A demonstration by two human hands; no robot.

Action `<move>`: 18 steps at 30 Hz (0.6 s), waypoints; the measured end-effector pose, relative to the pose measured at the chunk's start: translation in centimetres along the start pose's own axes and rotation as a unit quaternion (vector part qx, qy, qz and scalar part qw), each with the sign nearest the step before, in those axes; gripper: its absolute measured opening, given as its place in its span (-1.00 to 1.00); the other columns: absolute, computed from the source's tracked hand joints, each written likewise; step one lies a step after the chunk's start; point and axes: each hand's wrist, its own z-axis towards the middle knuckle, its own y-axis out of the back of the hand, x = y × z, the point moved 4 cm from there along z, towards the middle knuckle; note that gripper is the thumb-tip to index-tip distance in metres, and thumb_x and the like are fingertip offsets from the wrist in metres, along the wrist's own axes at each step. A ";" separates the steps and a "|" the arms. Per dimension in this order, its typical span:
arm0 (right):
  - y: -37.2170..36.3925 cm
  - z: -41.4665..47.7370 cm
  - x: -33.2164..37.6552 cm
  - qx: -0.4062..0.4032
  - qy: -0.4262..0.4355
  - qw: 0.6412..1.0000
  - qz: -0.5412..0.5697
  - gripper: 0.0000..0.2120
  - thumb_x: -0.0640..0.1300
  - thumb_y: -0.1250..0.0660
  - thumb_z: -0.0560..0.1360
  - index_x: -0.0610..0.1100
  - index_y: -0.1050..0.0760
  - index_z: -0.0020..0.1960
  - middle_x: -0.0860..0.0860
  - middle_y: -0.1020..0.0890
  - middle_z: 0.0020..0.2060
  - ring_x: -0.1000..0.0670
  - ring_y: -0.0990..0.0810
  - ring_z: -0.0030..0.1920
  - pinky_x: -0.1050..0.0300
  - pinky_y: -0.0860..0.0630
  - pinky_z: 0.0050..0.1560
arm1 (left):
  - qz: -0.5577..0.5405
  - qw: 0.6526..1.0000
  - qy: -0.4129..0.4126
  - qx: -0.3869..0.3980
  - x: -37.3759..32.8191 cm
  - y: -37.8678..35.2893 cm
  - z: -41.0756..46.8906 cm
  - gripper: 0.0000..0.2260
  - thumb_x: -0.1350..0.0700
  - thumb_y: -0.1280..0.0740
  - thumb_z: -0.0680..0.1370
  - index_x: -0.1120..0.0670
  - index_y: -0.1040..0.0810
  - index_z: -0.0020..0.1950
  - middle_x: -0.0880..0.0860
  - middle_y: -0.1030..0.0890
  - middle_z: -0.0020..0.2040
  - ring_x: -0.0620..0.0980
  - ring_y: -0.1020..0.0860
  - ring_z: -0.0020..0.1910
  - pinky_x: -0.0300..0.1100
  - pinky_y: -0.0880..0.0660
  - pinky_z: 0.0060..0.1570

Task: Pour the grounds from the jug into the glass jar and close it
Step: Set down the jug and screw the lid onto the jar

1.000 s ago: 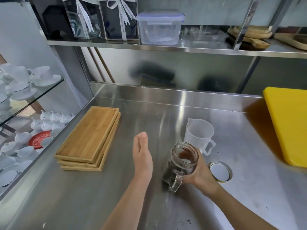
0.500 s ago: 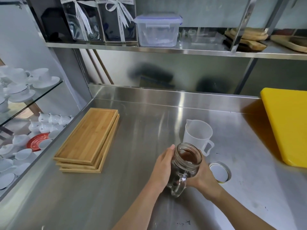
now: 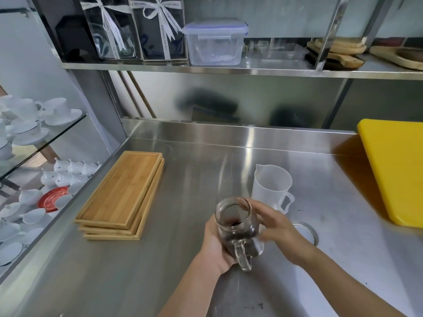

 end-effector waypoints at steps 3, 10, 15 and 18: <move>2.2 0.1 1.0 -0.161 0.034 0.986 0.031 -0.68 -0.20 -0.26 0.29 -0.04 -0.62 -0.01 0.12 -0.70 -0.04 0.08 -0.59 0.07 0.29 -0.47 0.07 | -0.025 0.999 0.012 -0.021 0.0 1.0 0.4 -0.83 0.07 -0.27 0.44 0.15 -0.54 -0.23 0.15 -0.50 -0.27 0.10 -0.50 -0.32 -0.11 -0.42 -0.23; -2.0 0.2 0.4 -0.262 0.011 0.960 -0.098 -0.72 0.15 -0.04 0.49 0.16 -0.50 -0.02 0.12 -0.62 -0.02 0.20 -0.54 0.05 0.31 -0.41 0.09 | -0.115 0.993 0.039 -0.004 0.8 -0.6 -0.5 -0.65 -0.04 -0.34 0.38 0.25 -0.68 -0.21 0.20 -0.69 -0.21 0.17 -0.67 -0.21 -0.06 -0.56 -0.11; 0.4 0.7 1.6 -0.294 0.022 0.951 -0.097 -0.62 0.13 -0.05 0.48 -0.05 -0.50 0.06 0.08 -0.59 -0.02 0.20 -0.50 0.01 0.18 -0.38 0.16 | -0.119 0.993 0.016 0.004 0.5 -0.1 0.2 -0.64 0.05 -0.44 0.21 0.23 -0.61 -0.10 0.20 -0.63 -0.18 0.16 -0.59 -0.08 -0.03 -0.46 0.20; -1.1 0.6 1.7 -0.266 0.031 0.961 -0.069 -0.56 0.15 -0.04 0.52 -0.15 -0.51 0.06 -0.05 -0.61 -0.04 0.11 -0.52 -0.04 0.15 -0.43 0.10 | -0.116 0.993 0.004 0.011 0.6 -0.8 0.2 -0.71 0.04 -0.40 0.22 0.23 -0.65 -0.20 0.19 -0.67 -0.25 0.16 -0.66 -0.28 -0.07 -0.58 -0.18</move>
